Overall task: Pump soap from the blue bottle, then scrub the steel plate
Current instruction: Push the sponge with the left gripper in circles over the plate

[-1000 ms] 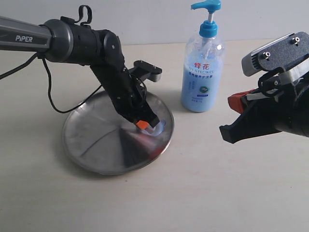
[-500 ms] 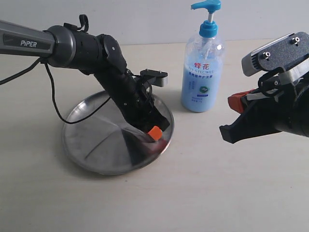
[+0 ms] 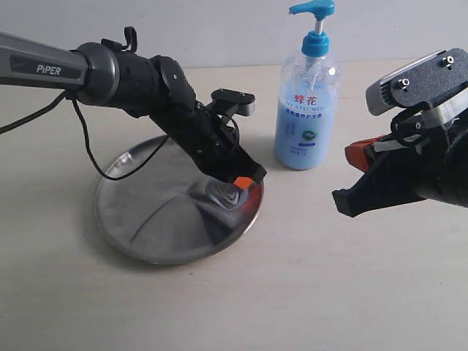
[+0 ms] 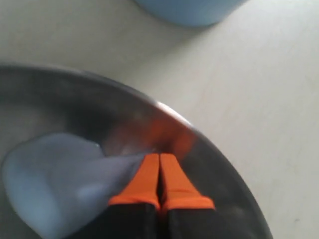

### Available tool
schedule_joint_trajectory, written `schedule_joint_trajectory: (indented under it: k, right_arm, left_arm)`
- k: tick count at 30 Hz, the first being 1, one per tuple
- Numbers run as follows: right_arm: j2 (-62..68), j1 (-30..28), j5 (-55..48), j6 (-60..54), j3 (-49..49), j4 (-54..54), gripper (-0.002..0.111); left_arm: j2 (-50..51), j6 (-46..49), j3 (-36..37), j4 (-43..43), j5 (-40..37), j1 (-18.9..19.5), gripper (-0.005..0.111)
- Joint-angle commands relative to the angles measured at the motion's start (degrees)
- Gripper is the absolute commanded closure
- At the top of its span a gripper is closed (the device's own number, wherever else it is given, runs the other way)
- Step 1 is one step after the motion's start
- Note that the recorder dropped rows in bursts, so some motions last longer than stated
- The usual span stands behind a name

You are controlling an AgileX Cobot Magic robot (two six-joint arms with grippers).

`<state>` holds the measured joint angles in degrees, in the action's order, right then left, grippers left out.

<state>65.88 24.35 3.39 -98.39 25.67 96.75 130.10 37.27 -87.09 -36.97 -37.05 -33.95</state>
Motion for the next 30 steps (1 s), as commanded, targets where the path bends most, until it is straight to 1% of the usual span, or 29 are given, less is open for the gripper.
schedule_joint_trajectory:
  k: [1,5,11,13,20,30]
  right_arm:
    - [-0.38,-0.02,-0.52,-0.50,-0.19,-0.35,0.108]
    - [-0.38,-0.02,-0.52,-0.50,-0.19,-0.35,0.108]
    - [-0.38,-0.02,-0.52,-0.50,-0.19,-0.35,0.108]
    - [-0.38,-0.02,-0.52,-0.50,-0.19,-0.35,0.108]
    - [-0.38,-0.02,-0.52,-0.50,-0.19,-0.35,0.108]
    - [-0.38,-0.02,-0.52,-0.50,-0.19,-0.35,0.108]
  left_arm:
    - [1.48,0.02,0.99,3.08,2.59,-0.11,0.107]
    - [1.48,-1.58,0.99,5.93,3.10,-0.01,0.107]
    - [1.48,-8.97,0.99,16.17,3.45,-0.01,0.107]
    - [1.48,-10.68,0.99,18.25,3.05,-0.01,0.107]
    - [1.48,-10.95,0.99,19.88,-0.78,-0.01,0.107]
    - [1.48,-10.95,0.99,20.88,-9.94,-0.29,0.107]
